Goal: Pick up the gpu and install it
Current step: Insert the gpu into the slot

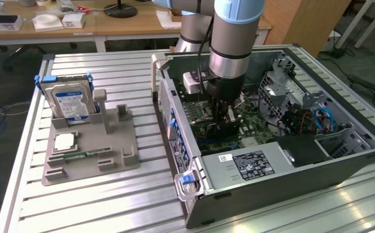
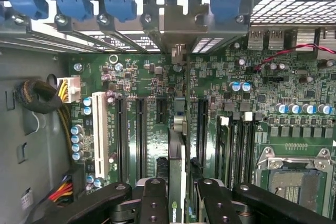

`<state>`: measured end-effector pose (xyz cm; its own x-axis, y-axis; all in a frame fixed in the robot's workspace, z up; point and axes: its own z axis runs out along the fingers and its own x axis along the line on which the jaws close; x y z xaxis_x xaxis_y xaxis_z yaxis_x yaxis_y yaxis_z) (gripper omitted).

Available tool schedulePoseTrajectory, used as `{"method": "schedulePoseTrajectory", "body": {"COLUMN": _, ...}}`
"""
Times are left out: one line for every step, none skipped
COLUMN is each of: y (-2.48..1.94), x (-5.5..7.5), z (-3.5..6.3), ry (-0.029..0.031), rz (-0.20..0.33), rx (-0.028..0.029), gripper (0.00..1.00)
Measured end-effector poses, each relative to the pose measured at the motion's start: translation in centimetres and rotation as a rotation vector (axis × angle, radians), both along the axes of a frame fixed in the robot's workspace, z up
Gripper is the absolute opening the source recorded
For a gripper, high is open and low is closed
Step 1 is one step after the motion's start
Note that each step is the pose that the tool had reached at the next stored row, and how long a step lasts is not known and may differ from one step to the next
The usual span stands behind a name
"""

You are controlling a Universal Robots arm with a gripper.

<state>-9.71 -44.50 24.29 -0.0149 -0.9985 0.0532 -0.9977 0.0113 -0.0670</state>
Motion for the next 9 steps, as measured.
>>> {"method": "schedulePoseTrajectory", "body": {"y": 0.00, "x": -0.05, "z": -0.09, "ry": 0.0001, "rz": 0.000, "rx": -0.0002, "gripper": 0.26}}
{"method": "schedulePoseTrajectory", "body": {"y": 0.00, "x": -0.10, "z": -0.18, "ry": 0.0001, "rz": 0.000, "rx": -0.0003, "gripper": 0.26}}
{"method": "schedulePoseTrajectory", "body": {"y": -0.01, "x": -0.11, "z": -0.20, "ry": 0.0002, "rz": 0.000, "rx": -0.0004, "gripper": 0.26}}
{"method": "schedulePoseTrajectory", "body": {"y": -0.01, "x": -0.11, "z": -0.21, "ry": 0.0002, "rz": 0.000, "rx": -0.0003, "gripper": 0.26}}
{"method": "schedulePoseTrajectory", "body": {"y": -0.01, "x": -0.11, "z": -0.21, "ry": 0.0002, "rz": 0.000, "rx": -0.0003, "gripper": 0.26}}
{"method": "schedulePoseTrajectory", "body": {"y": -0.01, "x": -0.11, "z": -0.22, "ry": 0.0001, "rz": 0.000, "rx": -0.0002, "gripper": 0.26}}
{"method": "schedulePoseTrajectory", "body": {"y": 0.00, "x": -0.11, "z": -0.22, "ry": 0.0000, "rz": 0.000, "rx": -0.0001, "gripper": 0.26}}
{"method": "schedulePoseTrajectory", "body": {"y": 0.00, "x": -0.11, "z": -0.22, "ry": 0.0000, "rz": 0.000, "rx": -0.0001, "gripper": 0.26}}
{"method": "schedulePoseTrajectory", "body": {"y": 0.00, "x": -0.11, "z": -0.22, "ry": -0.0001, "rz": 0.000, "rx": 0.0001, "gripper": 0.26}}
